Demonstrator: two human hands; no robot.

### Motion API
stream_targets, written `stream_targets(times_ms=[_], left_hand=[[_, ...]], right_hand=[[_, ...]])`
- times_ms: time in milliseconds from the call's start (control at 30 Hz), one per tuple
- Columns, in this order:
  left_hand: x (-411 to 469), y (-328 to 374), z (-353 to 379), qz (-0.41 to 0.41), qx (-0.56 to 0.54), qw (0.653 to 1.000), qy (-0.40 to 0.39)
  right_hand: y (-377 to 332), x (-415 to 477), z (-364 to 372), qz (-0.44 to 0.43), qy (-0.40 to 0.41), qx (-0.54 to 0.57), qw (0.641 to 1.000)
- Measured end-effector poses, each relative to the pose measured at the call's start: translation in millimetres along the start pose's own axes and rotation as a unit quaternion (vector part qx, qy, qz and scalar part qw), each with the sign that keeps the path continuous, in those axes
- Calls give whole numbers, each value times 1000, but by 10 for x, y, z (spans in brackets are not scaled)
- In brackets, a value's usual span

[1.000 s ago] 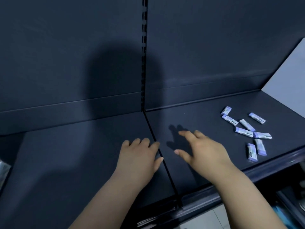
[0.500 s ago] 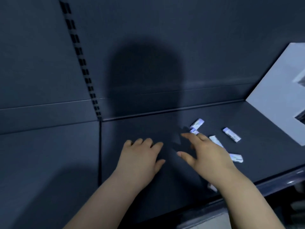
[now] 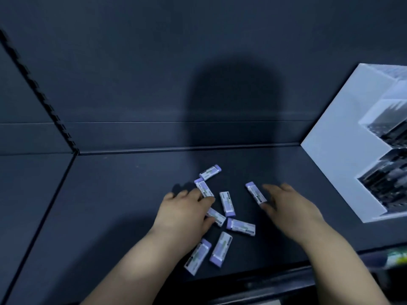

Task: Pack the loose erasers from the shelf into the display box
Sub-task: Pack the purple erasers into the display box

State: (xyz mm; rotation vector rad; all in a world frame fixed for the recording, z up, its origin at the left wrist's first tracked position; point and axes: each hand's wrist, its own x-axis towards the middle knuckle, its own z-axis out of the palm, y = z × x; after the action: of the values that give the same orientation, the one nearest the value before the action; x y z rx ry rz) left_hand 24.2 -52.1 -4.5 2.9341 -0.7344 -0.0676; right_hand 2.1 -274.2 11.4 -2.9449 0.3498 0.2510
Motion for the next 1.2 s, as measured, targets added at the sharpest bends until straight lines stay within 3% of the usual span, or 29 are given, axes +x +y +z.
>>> stream_targets(times_ms=[533, 700, 900, 1033, 1200], left_hand=[[-43, -153, -4, -32, 33, 999, -25], [-45, -148, 15, -18, 35, 999, -14], [-59, -111, 63, -63, -4, 998, 7], [-67, -149, 74, -74, 2, 997, 12], [-121, -199, 60, -89, -2, 996, 14]], right_hand=[[-122, 71, 227, 2, 64, 128, 990], [-279, -43, 239, -46, 71, 198, 976], [-540, -137, 277, -77, 45, 291, 952], [-696, -183, 330, -100, 36, 181, 978], [-761, -209, 367, -152, 80, 97, 980]])
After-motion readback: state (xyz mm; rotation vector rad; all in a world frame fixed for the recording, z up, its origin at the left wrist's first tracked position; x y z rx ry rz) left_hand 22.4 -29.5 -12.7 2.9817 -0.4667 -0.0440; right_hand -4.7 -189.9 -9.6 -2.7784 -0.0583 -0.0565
